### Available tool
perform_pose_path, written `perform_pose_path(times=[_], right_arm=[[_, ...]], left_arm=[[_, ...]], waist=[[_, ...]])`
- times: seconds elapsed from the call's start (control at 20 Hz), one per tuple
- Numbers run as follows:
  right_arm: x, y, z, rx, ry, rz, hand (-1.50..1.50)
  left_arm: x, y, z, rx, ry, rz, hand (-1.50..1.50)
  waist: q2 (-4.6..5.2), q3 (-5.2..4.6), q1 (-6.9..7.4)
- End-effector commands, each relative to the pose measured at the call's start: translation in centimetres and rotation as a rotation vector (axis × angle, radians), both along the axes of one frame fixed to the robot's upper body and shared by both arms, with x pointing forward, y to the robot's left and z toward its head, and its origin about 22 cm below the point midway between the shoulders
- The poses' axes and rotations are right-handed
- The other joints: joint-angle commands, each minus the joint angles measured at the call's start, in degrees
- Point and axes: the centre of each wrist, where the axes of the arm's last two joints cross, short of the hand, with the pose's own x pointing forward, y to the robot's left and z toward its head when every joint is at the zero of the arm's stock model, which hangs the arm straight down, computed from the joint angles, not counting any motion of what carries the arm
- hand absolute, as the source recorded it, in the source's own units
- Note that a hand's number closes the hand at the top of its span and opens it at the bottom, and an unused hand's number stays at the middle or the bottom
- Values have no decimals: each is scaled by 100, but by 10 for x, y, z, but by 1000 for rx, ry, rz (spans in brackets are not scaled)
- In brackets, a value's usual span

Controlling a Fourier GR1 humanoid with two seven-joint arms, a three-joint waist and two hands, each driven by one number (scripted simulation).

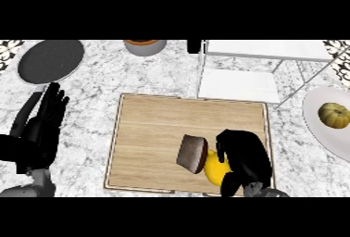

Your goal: Pick the lemon from the tray and place it in the tiered shelf

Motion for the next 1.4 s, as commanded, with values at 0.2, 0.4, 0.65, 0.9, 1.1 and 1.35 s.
perform_pose_path(times=[0.2, 0.4, 0.65, 0.9, 1.1, 1.35], right_arm=[[-26, 31, 76, 352, -205, -194, 150], [-36, 35, 113, 420, -352, -315, 150], [-39, 29, 150, 344, -466, -419, 150], [-22, 18, 165, 285, -500, -470, 150], [6, 0, 184, 324, -529, -481, 150], [36, -7, 160, 343, -556, -521, 150]], left_arm=[[2, -20, 1, 14, -9, -17, 0], [3, -5, 3, -6, 25, -14, 0], [9, -10, -1, -3, 4, 8, 0], [2, -11, 13, -18, 12, -14, 0], [7, 3, 3, 4, -12, -3, 0], [4, -2, -14, 5, -16, 1, 0]], waist=[[41, 66, 73], [41, 58, 76], [47, 54, 16], [48, 61, 51], [75, 60, 73], [84, 63, 91]])
